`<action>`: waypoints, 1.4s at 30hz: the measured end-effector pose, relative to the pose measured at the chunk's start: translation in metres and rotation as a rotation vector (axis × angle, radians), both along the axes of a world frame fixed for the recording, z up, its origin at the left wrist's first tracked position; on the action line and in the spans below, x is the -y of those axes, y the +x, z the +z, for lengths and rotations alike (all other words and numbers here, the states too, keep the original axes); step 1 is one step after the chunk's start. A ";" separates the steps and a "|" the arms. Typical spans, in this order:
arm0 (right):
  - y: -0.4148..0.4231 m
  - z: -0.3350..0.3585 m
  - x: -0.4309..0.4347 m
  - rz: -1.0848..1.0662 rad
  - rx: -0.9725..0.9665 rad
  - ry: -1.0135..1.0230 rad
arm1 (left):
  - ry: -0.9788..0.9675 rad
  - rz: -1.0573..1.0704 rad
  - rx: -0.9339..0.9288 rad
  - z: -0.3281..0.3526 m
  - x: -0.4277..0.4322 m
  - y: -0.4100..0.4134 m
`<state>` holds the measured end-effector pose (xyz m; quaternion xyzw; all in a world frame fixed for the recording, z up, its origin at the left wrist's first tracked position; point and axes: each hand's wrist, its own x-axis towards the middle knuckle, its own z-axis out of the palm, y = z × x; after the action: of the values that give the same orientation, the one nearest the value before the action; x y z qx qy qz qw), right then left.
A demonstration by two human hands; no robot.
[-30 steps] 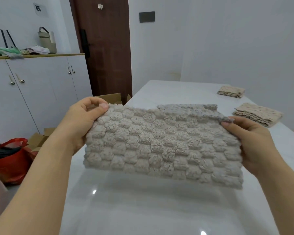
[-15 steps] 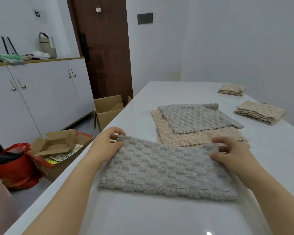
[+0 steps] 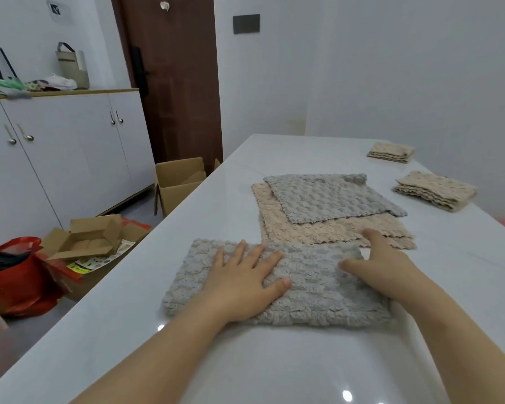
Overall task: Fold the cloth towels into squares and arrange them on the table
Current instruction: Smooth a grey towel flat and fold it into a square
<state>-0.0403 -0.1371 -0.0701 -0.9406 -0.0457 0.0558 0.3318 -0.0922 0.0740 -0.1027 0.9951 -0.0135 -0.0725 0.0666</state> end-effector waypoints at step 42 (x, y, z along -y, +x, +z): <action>0.010 0.014 0.025 -0.052 -0.041 0.322 | 0.012 0.168 0.080 0.002 0.029 -0.021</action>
<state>-0.0298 -0.1616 -0.0562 -0.8748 -0.0228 0.0584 0.4805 -0.1134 0.0452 -0.1011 0.9951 0.0680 -0.0267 0.0660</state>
